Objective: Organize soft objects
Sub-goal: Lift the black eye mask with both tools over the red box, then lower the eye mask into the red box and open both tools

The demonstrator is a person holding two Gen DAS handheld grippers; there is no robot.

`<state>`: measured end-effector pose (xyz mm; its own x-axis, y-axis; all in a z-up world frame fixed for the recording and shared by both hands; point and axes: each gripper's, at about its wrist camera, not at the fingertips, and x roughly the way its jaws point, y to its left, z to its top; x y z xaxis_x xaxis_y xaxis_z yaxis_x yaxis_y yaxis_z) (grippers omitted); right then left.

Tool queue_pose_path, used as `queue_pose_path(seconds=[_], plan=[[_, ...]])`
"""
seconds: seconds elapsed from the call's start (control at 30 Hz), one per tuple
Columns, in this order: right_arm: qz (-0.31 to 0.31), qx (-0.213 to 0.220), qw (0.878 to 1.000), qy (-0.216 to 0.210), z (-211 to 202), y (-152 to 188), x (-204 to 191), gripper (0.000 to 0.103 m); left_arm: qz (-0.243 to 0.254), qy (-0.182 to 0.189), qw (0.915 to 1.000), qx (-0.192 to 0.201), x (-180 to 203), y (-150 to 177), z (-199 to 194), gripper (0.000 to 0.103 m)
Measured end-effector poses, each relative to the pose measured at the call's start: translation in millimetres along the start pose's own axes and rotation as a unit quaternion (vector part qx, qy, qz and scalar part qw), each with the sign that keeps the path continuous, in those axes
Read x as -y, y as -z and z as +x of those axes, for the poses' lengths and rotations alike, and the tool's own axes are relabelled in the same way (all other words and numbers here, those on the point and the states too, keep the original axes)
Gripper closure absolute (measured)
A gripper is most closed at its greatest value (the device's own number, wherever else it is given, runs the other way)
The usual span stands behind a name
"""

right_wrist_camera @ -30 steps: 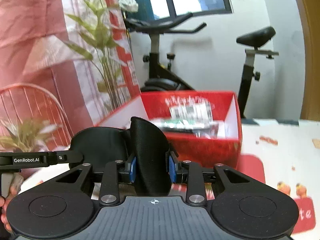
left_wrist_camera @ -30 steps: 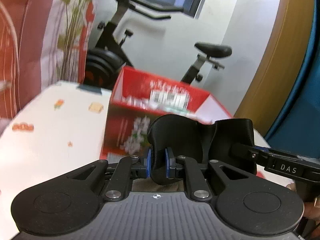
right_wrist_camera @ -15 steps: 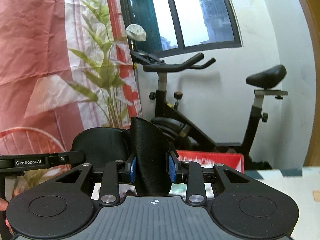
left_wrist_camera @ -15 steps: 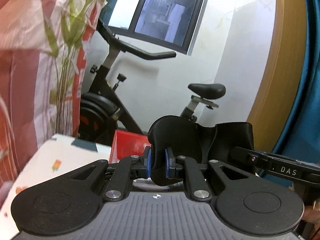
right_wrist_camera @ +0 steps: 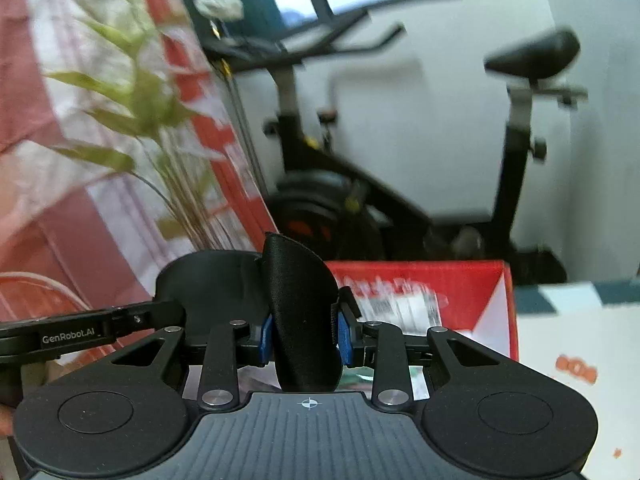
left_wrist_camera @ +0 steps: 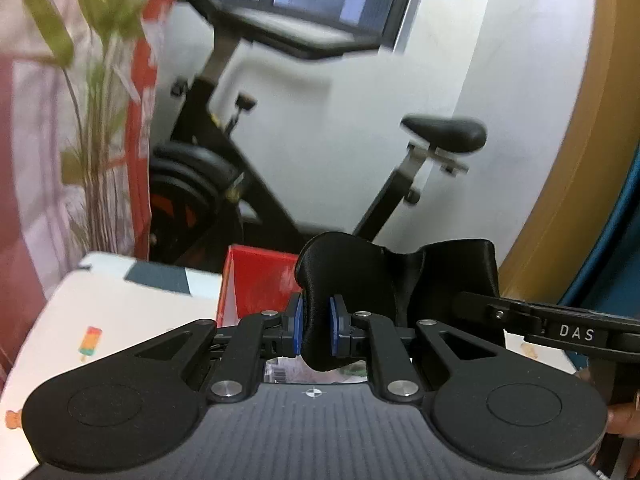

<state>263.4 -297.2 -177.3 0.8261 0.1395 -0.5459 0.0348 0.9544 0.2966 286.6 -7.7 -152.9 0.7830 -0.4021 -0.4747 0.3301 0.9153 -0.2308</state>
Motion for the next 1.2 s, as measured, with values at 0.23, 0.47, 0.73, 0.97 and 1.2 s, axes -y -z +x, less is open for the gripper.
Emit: queue_pose_path(seconds=[0.23, 0.47, 0.73, 0.97, 1.2], plan=[[0.055, -0.064, 0.996, 0.013, 50, 6, 33, 0.074, -0.002, -0.007, 0.9977, -0.067, -14, 6, 60, 0.089], [0.053, -0.088, 0.993, 0.055, 69, 0, 48, 0.064, 0.016, -0.022, 0.9952, -0.094, -24, 5, 89, 0.085], [0.017, -0.066, 0.991, 0.115, 64, 1, 40, 0.023, 0.068, -0.037, 0.9942, -0.075, -13, 0, 87, 0.034], [-0.031, -0.023, 0.991, 0.125, 33, 1, 18, 0.000, 0.097, -0.049, 0.9934, -0.037, 1, -7, 57, 0.004], [-0.036, 0.020, 0.994, 0.103, -12, 8, 4, 0.000, 0.097, -0.064, 0.9931, -0.011, 10, -9, 22, 0.000]])
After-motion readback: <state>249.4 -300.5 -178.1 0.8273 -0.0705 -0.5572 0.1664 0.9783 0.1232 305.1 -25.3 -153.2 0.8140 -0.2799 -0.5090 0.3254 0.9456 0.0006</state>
